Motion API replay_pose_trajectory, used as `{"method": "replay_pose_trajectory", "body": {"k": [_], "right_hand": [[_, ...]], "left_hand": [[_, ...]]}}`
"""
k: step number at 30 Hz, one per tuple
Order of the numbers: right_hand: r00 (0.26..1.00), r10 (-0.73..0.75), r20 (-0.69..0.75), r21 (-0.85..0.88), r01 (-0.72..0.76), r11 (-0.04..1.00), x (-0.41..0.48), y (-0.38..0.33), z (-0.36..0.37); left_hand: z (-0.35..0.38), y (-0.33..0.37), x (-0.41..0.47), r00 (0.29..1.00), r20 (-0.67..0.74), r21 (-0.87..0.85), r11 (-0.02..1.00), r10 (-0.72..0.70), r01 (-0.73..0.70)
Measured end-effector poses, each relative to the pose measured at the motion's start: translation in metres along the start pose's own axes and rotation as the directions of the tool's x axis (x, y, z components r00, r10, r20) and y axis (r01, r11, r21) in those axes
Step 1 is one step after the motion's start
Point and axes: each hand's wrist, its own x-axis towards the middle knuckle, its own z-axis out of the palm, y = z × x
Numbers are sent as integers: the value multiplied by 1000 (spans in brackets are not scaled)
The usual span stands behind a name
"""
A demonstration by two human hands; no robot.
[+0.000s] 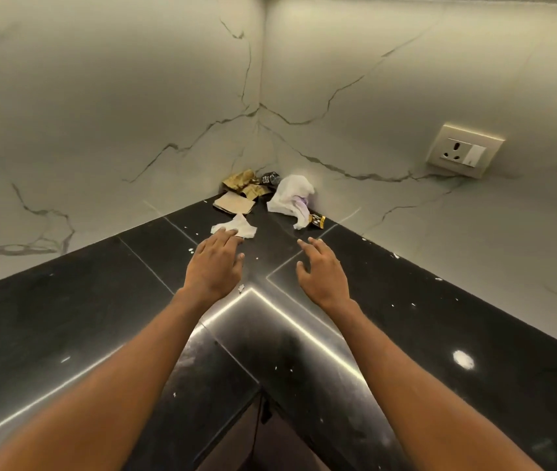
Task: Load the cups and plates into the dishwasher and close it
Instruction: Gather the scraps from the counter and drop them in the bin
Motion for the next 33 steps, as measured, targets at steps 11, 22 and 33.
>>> {"method": "replay_pose_trajectory", "body": {"k": [11,22,33], "right_hand": [[994,58,94,-49,-54,997,180,34,96],[987,160,12,-262,-151,953,321,86,168],[984,139,110,-298,-101,949,328,105,182]], "left_hand": [[99,-88,153,978,187,64,995,-88,77],[176,-133,220,911,387,117,987,-145,108],[180,-112,238,944,256,-142,958,-208,250]]}}
